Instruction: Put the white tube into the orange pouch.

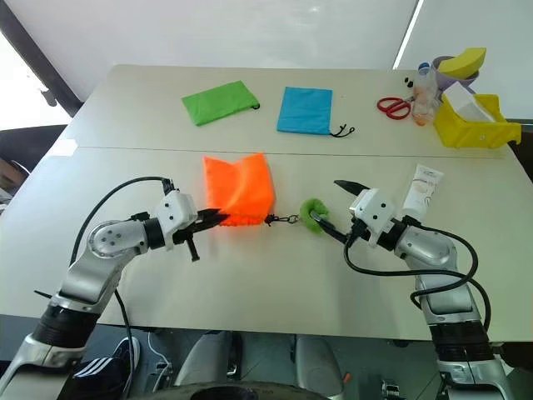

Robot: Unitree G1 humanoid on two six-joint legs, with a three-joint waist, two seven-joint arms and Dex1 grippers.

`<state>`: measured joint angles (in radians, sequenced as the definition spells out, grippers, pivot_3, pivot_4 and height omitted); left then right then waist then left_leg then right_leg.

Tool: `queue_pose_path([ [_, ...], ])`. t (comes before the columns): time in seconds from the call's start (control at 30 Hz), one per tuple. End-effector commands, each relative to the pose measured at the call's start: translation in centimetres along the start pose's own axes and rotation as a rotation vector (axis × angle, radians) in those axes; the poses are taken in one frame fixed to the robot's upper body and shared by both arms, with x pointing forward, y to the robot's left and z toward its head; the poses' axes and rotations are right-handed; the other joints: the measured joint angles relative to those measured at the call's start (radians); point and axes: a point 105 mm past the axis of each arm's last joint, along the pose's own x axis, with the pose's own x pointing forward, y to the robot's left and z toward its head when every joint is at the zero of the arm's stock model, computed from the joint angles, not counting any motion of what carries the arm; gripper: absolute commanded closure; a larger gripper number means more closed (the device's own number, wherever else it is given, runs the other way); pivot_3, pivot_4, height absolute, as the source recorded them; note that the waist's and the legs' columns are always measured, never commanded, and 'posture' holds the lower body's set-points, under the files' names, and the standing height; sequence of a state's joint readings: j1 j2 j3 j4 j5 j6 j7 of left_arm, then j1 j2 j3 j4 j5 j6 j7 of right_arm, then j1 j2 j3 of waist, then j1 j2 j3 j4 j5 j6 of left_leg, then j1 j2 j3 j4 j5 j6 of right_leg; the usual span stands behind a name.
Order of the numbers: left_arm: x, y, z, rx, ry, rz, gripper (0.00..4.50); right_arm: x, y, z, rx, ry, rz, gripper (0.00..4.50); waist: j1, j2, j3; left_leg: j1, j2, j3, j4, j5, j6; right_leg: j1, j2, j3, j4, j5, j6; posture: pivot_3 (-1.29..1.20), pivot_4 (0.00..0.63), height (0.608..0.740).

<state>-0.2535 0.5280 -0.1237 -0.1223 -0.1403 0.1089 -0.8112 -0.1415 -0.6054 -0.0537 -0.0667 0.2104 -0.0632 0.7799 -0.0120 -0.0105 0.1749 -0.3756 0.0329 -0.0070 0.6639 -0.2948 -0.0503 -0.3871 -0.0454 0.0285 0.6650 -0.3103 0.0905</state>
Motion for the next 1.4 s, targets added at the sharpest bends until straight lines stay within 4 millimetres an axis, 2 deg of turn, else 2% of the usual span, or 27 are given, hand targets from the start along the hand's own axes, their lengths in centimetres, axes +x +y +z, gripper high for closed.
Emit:
queue_pose_path([
  [0.03, 0.8, 0.8, 0.8, 0.024, -0.094, 0.086, 4.46, -0.1, -1.7, 0.3, 0.019, -0.008, -0.095, 0.0, 0.0, 0.0, 0.0, 0.0, 0.0, 0.0, 0.0, 0.0, 0.0, 0.0, 0.0, 0.0, 0.0, 0.0, 0.0, 0.0, 0.15, 0.74],
  [0.17, 1.4, 0.6, 0.0, 0.063, -0.086, 0.099, 4.46, -1.0, -3.4, -0.4, 0.092, 0.037, -0.224, 0.0, -0.001, 0.0, 0.0, -0.001, 0.0, 0.0, -0.001, 0.0, 0.0, -0.001, 0.0, 0.0, 0.0, 0.0, 0.0, 0.0, 0.15, 0.74],
  [0.3, 1.6, 0.0, 0.3, 0.089, -0.101, 0.064, 4.46, -3.3, -5.6, -1.1, 0.141, 0.112, -0.348, 0.0, 0.001, 0.0, 0.0, -0.001, 0.0, 0.0, -0.001, 0.0, 0.0, -0.002, -0.001, 0.0, 0.0, 0.0, 0.0, 0.0, 0.15, 0.74],
  [0.37, 1.6, -0.1, 0.5, 0.085, -0.114, 0.054, 4.46, -4.9, -7.6, -1.7, 0.196, 0.207, -0.47, 0.0, 0.001, 0.0, 0.0, -0.001, 0.0, 0.0, -0.001, 0.0, 0.0, -0.001, -0.001, 0.0, 0.0, 0.0, 0.0, 0.0, 0.15, 0.74],
  [0.47, 1.6, -0.2, 0.6, 0.082, -0.123, 0.047, 4.46, -6.6, -9.3, -2.3, 0.249, 0.323, -0.616, 0.0, 0.001, 0.0, 0.0, -0.001, 0.0, 0.0, -0.001, 0.0, 0.0, -0.001, -0.002, 0.0, 0.0, 0.0, 0.0, 0.0, 0.15, 0.74],
  [0.6, 1.6, -0.6, 0.9, 0.074, -0.149, 0.033, 4.46, -7.6, -9.5, -2.8, 0.391, 0.408, -0.764, 0.0, -0.004, 0.0, 0.0, -0.001, 0.001, 0.0, -0.001, 0.0, 0.0, -0.002, 0.0, 0.0, 0.001, 0.0, 0.0, 0.0, 0.15, 0.74],
  [0.67, 1.6, -0.8, 1.0, 0.072, -0.154, 0.023, 4.46, -8.2, -9.6, -3.0, 0.399, 0.471, -0.817, 0.0, -0.003, 0.001, 0.0, -0.001, 0.001, 0.0, -0.001, 0.0, 0.0, -0.002, 0.001, 0.0, 0.001, 0.0, 0.0, 0.0, 0.15, 0.74],
  [0.8, 1.6, -0.8, 1.0, 0.069, -0.155, 0.024, 4.46, -7.8, -9.1, -3.2, 0.487, 0.488, -0.841, 0.0, -0.001, 0.001, 0.0, -0.002, 0.0, 0.0, -0.001, 0.0, 0.0, -0.002, -0.001, 0.0, 0.001, 0.0, 0.0, 0.0, 0.15, 0.74],
  [0.97, 1.7, -0.8, 1.0, 0.07, -0.154, 0.028, 4.46, -9.5, -8.8, -5.4, 0.503, 0.6, -0.954, 0.0, 0.0, 0.001, 0.0, -0.004, 0.0, 0.0, -0.001, 0.0, 0.0, -0.004, -0.001, 0.0, 0.0, 0.0, 0.0, 0.0, 0.15, 0.74],
  [1.1, 1.6, -0.9, 1.0, 0.073, -0.15, 0.027, 4.46, -9.7, -8.3, -6.5, 0.552, 0.63, -0.985, 0.0, -0.003, 0.001, 0.0, -0.005, 0.0, 0.0, -0.001, 0.0, 0.0, -0.005, 0.0, 0.0, 0.0, 0.0, 0.0, 0.0, 0.15, 0.74],
  [1.17, 1.6, -0.9, 1.0, 0.072, -0.151, 0.027, 4.46, -9.3, -8.0, -7.0, 0.649, 0.592, -0.989, 0.0, -0.003, 0.001, 0.0, -0.005, 0.0, 0.0, -0.001, 0.0, 0.0, -0.005, 0.0, 0.0, 0.0, 0.0, 0.0, 0.0, 0.15, 0.74],
  [1.23, 1.7, -0.9, 1.0, 0.073, -0.15, 0.027, 4.46, -8.9, -8.0, -6.9, 0.67, 0.572, -0.983, 0.0, -0.004, 0.002, 0.0, -0.005, 0.0, 0.0, -0.001, 0.0, 0.0, -0.005, 0.0, 0.0, 0.001, 0.0, 0.0, 0.0, 0.15, 0.74],
  [1.33, 1.7, -1.0, 1.0, 0.076, -0.148, 0.026, 4.5, -8.4, -8.1, -6.6, 0.656, 0.557, -0.968, 0.89, -0.004, 0.002, 0.0, -0.005, 0.0, 0.0, -0.001, 0.0, 0.0, -0.005, 0.0, 0.0, 0.001, 0.0, 0.0, 0.0, 0.15, 0.74],
  [1.37, 1.6, -1.0, 1.0, 0.077, -0.148, 0.026, 4.5, -8.3, -8.0, -6.6, 0.662, 0.552, -0.961, 1.41, -0.004, 0.002, 0.0, -0.005, 0.0, 0.0, -0.001, 0.0, 0.0, -0.005, 0.0, 0.0, 0.001, 0.0, 0.0, 0.0, 0.15, 0.74],
  [1.4, 1.6, -1.0, 1.0, 0.08, -0.147, 0.023, 4.5, -8.3, -8.0, -6.6, 0.651, 0.557, -0.955, 1.69, -0.004, 0.002, 0.0, -0.005, 0.0, 0.0, -0.001, 0.0, 0.0, -0.005, 0.0, 0.0, 0.001, 0.0, 0.0, 0.0, 0.15, 0.74],
])
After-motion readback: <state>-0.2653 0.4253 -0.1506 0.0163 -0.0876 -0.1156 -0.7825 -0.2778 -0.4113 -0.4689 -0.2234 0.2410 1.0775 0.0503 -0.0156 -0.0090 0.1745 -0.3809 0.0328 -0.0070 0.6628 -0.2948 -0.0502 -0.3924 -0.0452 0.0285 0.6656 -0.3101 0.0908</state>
